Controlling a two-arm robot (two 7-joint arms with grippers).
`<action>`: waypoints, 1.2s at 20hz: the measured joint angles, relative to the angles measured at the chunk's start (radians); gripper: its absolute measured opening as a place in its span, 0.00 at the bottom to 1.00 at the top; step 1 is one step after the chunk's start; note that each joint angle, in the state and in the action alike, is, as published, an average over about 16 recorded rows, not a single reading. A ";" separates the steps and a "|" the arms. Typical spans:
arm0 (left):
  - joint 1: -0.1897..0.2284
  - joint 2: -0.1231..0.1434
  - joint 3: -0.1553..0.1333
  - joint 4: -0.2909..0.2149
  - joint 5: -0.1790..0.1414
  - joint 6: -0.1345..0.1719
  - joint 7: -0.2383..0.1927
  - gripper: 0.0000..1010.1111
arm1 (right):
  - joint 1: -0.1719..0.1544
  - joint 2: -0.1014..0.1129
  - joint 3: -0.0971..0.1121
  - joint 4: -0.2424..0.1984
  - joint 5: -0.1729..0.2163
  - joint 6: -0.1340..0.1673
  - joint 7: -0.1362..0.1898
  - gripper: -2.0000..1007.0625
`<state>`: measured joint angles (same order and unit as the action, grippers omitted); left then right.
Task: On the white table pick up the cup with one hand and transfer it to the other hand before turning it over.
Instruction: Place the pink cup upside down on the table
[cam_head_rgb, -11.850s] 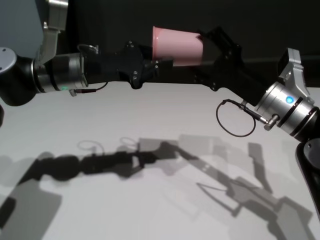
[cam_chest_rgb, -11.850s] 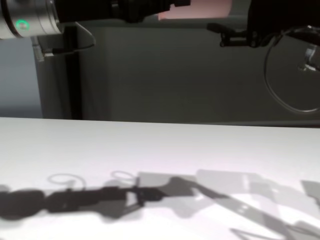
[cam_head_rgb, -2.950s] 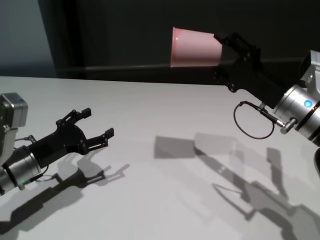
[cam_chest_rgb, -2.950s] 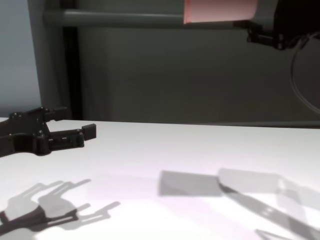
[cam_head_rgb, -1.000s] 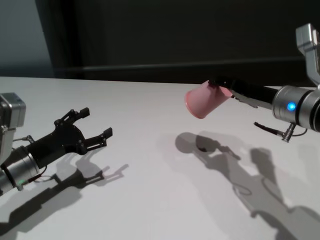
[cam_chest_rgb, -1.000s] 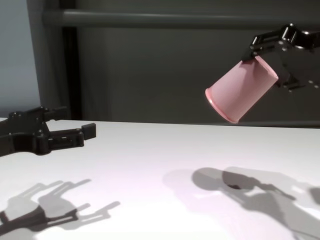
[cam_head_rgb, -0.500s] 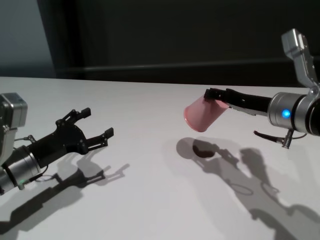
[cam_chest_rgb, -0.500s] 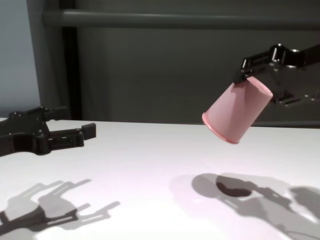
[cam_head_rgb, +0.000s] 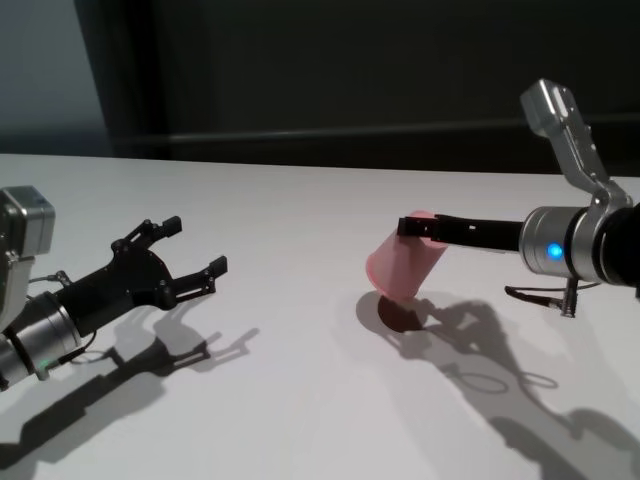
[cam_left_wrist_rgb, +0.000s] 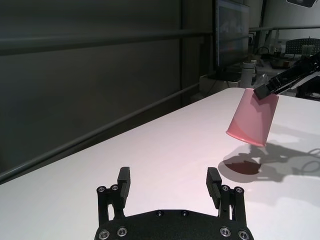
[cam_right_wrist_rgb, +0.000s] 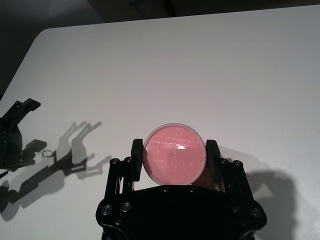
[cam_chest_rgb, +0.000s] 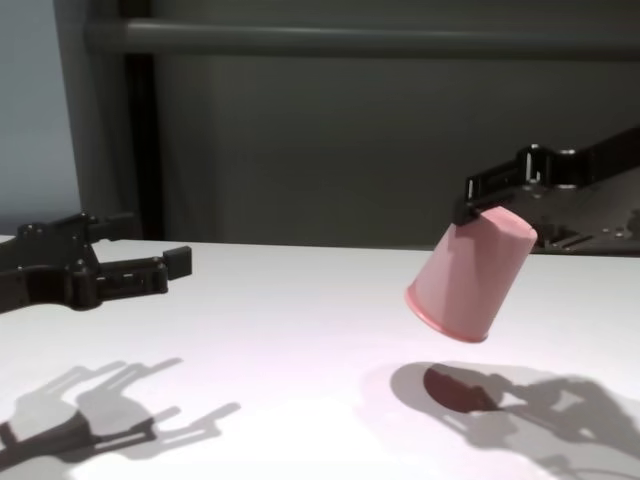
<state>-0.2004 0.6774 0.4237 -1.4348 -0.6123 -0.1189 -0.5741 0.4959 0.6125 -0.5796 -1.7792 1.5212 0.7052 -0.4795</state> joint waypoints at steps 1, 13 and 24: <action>0.000 0.000 0.000 0.000 0.000 0.000 0.000 0.99 | 0.005 0.003 -0.009 0.001 -0.005 0.005 0.000 0.73; 0.000 0.000 0.000 0.000 0.000 0.000 0.000 0.99 | 0.053 0.013 -0.090 0.017 -0.044 0.031 0.001 0.73; 0.000 0.000 0.000 0.000 0.000 0.000 0.000 0.99 | 0.088 -0.014 -0.154 0.051 -0.058 0.027 0.010 0.73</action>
<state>-0.2004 0.6774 0.4237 -1.4348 -0.6123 -0.1189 -0.5741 0.5838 0.5990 -0.7336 -1.7280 1.4634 0.7323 -0.4698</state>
